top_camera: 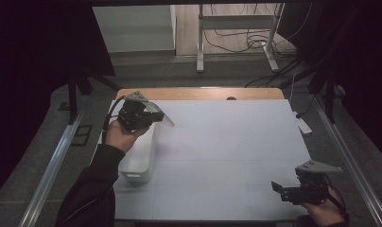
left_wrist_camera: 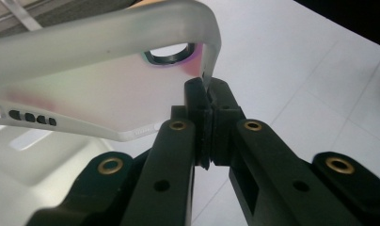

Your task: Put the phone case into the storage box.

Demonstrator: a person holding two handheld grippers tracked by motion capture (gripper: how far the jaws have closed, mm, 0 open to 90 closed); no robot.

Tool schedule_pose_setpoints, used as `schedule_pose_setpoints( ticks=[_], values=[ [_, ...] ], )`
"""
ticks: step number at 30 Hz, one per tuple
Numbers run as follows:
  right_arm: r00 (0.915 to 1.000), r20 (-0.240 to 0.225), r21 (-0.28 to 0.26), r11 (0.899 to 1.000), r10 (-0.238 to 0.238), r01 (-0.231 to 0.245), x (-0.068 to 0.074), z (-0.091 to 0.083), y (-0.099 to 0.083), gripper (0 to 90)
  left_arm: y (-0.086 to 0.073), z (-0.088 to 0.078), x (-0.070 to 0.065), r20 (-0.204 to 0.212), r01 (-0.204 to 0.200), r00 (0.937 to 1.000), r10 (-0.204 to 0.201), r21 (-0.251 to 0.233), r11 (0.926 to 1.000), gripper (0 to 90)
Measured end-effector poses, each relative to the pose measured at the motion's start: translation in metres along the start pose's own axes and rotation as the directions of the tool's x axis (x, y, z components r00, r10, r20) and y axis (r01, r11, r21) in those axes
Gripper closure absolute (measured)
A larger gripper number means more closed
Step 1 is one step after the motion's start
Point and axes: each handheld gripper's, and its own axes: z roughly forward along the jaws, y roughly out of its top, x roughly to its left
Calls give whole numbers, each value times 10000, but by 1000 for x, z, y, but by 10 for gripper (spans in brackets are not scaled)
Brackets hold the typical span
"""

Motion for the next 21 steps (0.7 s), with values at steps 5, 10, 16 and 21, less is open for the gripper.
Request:
schedule_pose_setpoints(
  ticks=[5, 10, 16, 21],
  values=[
    [10000, -5, -26, 10000, 12, -12, 0, 0, 0, 0, 1, -4, 7, -218, 122, 9997, -120, 62, 9999, 881],
    [10000, -8, -7, 10000, 17, -17, 0, 0, 0, 0, 0, -7, 16, -500, 271, 9984, -264, 139, 9995, 881],
    [10000, -17, 69, 10000, 12, -12, 0, 1, 0, 0, -1, -9, 26, -965, 415, 9946, -381, 332, 9986, 881],
    [10000, -21, 82, 10000, 20, -20, 0, 1, 0, 0, -3, -11, 34, -1167, 610, 9916, -559, 403, 9973, 881]
  ],
)
